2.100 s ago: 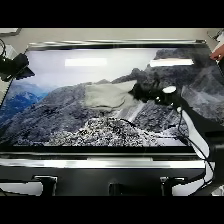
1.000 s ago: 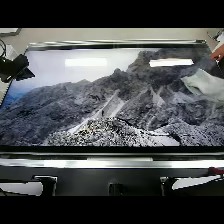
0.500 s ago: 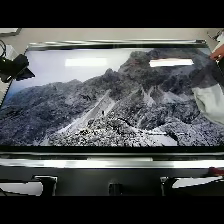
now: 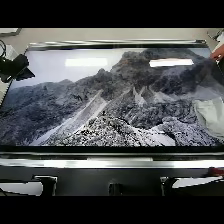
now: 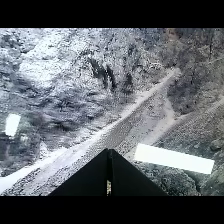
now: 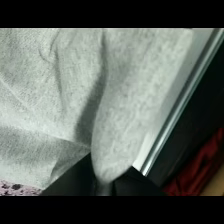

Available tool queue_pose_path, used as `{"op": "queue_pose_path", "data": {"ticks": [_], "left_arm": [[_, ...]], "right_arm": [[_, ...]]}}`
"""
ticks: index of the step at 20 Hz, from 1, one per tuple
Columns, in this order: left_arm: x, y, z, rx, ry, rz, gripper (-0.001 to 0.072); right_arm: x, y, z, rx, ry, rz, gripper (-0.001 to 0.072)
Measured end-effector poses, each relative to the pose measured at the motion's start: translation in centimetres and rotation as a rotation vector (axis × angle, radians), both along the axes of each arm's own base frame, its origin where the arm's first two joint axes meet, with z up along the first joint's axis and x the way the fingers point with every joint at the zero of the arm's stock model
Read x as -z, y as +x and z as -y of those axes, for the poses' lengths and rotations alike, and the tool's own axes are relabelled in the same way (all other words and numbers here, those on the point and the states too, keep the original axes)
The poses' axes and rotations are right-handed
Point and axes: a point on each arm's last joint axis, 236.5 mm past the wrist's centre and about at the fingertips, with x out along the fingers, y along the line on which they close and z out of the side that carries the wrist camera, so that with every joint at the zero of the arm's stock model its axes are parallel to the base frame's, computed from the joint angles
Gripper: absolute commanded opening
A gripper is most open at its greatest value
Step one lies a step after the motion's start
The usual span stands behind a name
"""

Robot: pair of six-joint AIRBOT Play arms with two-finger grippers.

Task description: Fold the clothes and pants, and hang the long-sleeved shirts on hangers.

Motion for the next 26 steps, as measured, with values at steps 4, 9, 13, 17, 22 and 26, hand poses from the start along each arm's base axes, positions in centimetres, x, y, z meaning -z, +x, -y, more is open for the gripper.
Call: {"op": "queue_pose_path", "data": {"ticks": [4, 9, 13, 17, 22, 26], "left_arm": [[0.0, 0.0, 0.0, 0.0, 0.0, 0.0, 0.0017], [0.0, 0.0, 0.0, 0.0, 0.0, 0.0, 0.0017], [0.0, 0.0, 0.0, 0.0, 0.0, 0.0, 0.0017], [0.0, 0.0, 0.0, 0.015, 0.008, 0.005, 0.0017], [-0.3, 0.5, -0.3, 0.091, 0.057, 0.057, 0.0017], [-2.0, 1.2, -1.6, 0.15, 0.129, 0.159, 0.0017]], "right_arm": [[-0.3, -1.0, -0.5, 0.011, 0.017, -0.043, 0.0154], [-0.6, -1.4, -0.8, 0.012, 0.029, -0.057, 0.0229], [-1.9, -1.6, -1.3, 0.005, 0.026, -0.043, 0.0406], [-3.1, 1.2, -1.6, -0.069, 0.013, 0.107, 0.005], [-7.8, 16.0, -8.5, -0.534, 0.002, 0.625, 0.003], [-13.0, 25.1, -21.6, -0.996, -0.029, 0.877, 0.003]]}}
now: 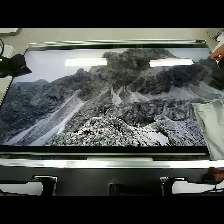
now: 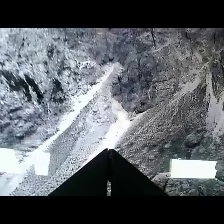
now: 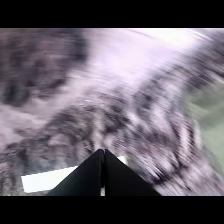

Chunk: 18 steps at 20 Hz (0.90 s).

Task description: Fold the clothes and pants, and hang the long-sleeved shirts on hangers.

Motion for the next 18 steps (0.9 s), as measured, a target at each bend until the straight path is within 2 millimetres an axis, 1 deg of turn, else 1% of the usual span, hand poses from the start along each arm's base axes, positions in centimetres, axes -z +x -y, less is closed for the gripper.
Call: {"op": "queue_pose_path", "data": {"ticks": [1, 2, 4, 5, 6, 8, 10, 11, 13, 18], "left_arm": [[-0.6, 0.0, -0.4, 0.009, 0.017, 0.024, 0.0016], [-1.3, -0.1, -0.6, 0.018, 0.033, 0.049, 0.0016], [-2.4, -0.5, -0.9, 0.036, 0.06, 0.093, 0.0016], [-3.0, -0.8, -1.0, 0.037, 0.069, 0.114, 0.0016], [-3.3, -1.1, -1.1, 0.038, 0.077, 0.131, 0.0016], [-3.6, -1.9, -0.8, 0.043, 0.078, 0.156, 0.0016], [-3.6, -2.4, -0.3, 0.059, 0.066, 0.171, 0.0016], [-3.4, -2.5, 0.0, 0.065, 0.06, 0.175, 0.0017], [-3.4, -2.6, 0.3, 0.073, 0.049, 0.187, 0.0018], [-3.3, -2.8, 0.7, 0.085, 0.036, 0.188, 0.0019]], "right_arm": [[-1.4, 1.4, -3.9, -0.095, -0.028, 0.064, 0.0029], [-2.7, 2.4, -7.4, -0.172, -0.048, 0.121, 0.0029], [-5.1, 3.4, -14.0, -0.304, -0.08, 0.228, 0.0029], [-5.9, 3.5, -16.9, -0.356, -0.089, 0.265, 0.0028], [-6.2, 3.4, -19.1, -0.395, -0.092, 0.286, 0.0028], [-6.4, 2.9, -22.4, -0.448, -0.093, 0.313, 0.0028], [-6.5, 2.5, -24.0, -0.462, -0.09, 0.341, 0.0028], [-6.5, 2.3, -24.3, -0.463, -0.093, 0.352, 0.0029], [-6.6, 1.9, -24.7, -0.466, -0.096, 0.364, 0.003], [-7.3, 1.7, -25.0, -0.461, -0.106, 0.4, 0.003]]}}
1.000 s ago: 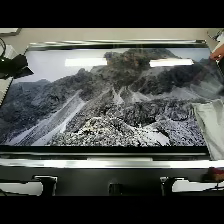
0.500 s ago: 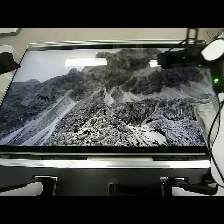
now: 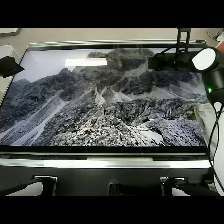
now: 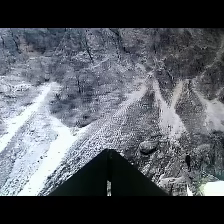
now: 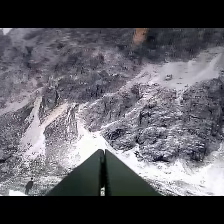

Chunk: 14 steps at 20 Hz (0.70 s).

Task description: Fold the clothes and pants, and hang the long-sleeved shirts on hangers.

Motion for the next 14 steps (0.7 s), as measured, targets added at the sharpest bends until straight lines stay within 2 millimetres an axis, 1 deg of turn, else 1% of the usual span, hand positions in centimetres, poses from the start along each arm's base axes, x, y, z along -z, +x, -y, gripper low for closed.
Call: {"op": "queue_pose_path", "data": {"ticks": [5, 9, 14], "left_arm": [[0.0, -0.1, 0.1, 0.004, -0.003, 0.001, 0.0019], [0.0, -0.1, 0.1, 0.005, -0.004, 0.001, 0.0019], [0.0, -0.1, 0.1, 0.005, -0.004, 0.002, 0.0019]], "right_arm": [[-0.1, -0.3, -0.1, -0.004, 0.003, -0.002, 0.0031], [0.4, -0.9, -0.3, -0.017, 0.0, -0.034, 0.0031], [0.6, -1.2, -0.4, -0.022, 0.0, -0.046, 0.0031]]}}
